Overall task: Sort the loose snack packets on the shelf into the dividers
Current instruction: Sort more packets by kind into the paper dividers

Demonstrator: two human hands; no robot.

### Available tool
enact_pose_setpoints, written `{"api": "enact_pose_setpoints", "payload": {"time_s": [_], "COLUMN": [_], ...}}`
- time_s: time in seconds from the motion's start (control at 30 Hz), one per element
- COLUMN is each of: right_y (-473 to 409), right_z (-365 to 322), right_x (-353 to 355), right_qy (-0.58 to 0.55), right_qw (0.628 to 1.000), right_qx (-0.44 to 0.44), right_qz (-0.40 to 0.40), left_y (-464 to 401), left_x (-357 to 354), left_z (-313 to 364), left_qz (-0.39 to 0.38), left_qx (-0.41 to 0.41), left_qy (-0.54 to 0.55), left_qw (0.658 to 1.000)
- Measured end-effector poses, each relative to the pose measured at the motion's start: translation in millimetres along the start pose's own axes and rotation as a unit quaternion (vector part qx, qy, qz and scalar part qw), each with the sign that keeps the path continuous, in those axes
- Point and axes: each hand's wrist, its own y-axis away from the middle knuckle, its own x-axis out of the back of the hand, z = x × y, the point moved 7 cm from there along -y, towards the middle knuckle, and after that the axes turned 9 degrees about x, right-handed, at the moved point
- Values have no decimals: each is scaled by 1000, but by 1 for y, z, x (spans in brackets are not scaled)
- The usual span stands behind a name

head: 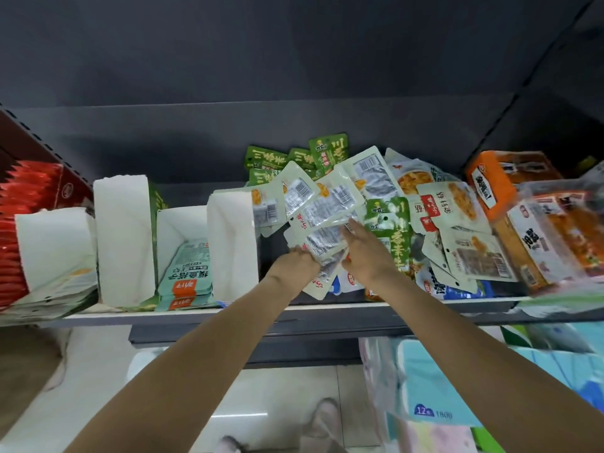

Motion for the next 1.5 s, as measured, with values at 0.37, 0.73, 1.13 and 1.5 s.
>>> {"api": "enact_pose_setpoints", "payload": {"time_s": [0.37, 0.73, 1.13, 1.5], "right_y": [6, 35, -1, -36], "right_z": [-14, -107, -317, -409], "right_x": [17, 112, 74, 2], "right_qy": [-42, -256, -332, -274], "right_qw": [999, 934, 904, 939], "right_qx": [15, 105, 172, 152], "right_qz": [21, 224, 208, 139], "left_y": [29, 114, 238, 267], "left_x": [58, 91, 16, -52], "left_z": [-25, -164, -340, -404], "left_qz": [208, 339, 407, 394], "left_qx": [-24, 33, 113, 138], "left_qy": [1, 526, 517, 451], "left_qw": [978, 779, 745, 789]}}
